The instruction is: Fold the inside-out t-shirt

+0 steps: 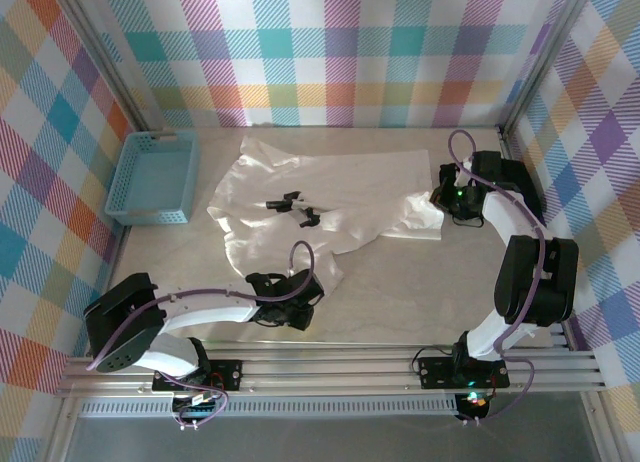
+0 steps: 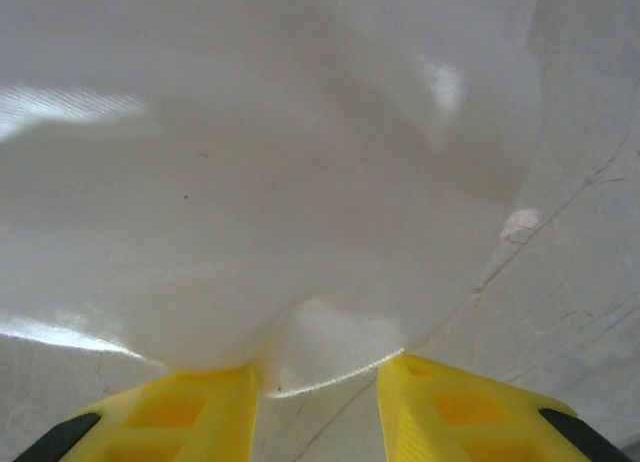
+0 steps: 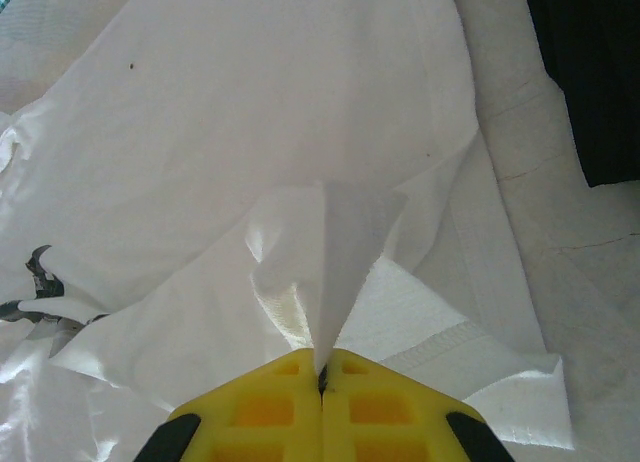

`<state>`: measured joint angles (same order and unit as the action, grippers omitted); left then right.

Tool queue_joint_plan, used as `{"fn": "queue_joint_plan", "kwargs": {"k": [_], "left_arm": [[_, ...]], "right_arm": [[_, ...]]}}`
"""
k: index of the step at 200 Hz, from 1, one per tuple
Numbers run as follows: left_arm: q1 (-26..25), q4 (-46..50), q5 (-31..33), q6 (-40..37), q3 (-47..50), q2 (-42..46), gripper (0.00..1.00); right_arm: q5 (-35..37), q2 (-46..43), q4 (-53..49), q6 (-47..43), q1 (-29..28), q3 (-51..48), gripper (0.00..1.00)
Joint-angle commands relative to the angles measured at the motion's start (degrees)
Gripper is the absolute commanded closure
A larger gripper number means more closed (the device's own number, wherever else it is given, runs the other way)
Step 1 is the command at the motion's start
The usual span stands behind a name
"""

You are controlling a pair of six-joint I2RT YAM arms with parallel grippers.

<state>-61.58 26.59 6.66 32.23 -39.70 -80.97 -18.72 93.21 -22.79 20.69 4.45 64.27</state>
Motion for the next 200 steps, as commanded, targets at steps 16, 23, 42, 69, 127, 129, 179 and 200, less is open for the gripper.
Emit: {"fn": "queue_joint_plan", "kwargs": {"k": [16, 23, 42, 69, 127, 129, 179, 200], "left_arm": [[0.6, 1.5, 2.9, -1.4, -2.6, -0.5, 0.65], [0.6, 1.9, 3.1, -1.5, -2.9, -0.4, 0.65], [0.6, 3.0, 4.3, -1.8, -3.4, 0.1, 0.65], [0.6, 3.6, 5.8, -2.7, -3.9, 0.3, 0.65], [0.8, 5.9, 8.1, -5.5, -6.1, -1.0, 0.68], [0.8, 5.9, 8.0, -5.6, -6.1, -1.1, 0.69], [1.0, 3.9, 5.2, -6.2, -6.1, -2.7, 0.75], [1.1, 3.9, 4.6, -6.6, -6.1, -3.5, 0.76]], "right_arm": [[-1.4, -0.7, 0.8, -0.3, -0.3, -0.3, 1.0], [-1.5, -0.6, 0.9, -0.3, -0.3, -0.4, 1.0], [-1.6, -0.4, 0.9, -0.3, -0.3, -0.3, 1.0], [-1.7, -0.1, 1.1, -0.3, -0.3, -0.3, 1.0], [-1.9, 0.4, 1.0, -0.3, -0.3, -0.2, 1.0], [-2.0, 0.4, 1.1, -0.3, -0.3, -0.2, 1.0], [-1.9, 0.5, 0.9, -0.5, -0.3, -0.1, 1.0], [-2.0, 0.7, 1.0, -0.4, -0.3, -0.1, 1.0]]}}
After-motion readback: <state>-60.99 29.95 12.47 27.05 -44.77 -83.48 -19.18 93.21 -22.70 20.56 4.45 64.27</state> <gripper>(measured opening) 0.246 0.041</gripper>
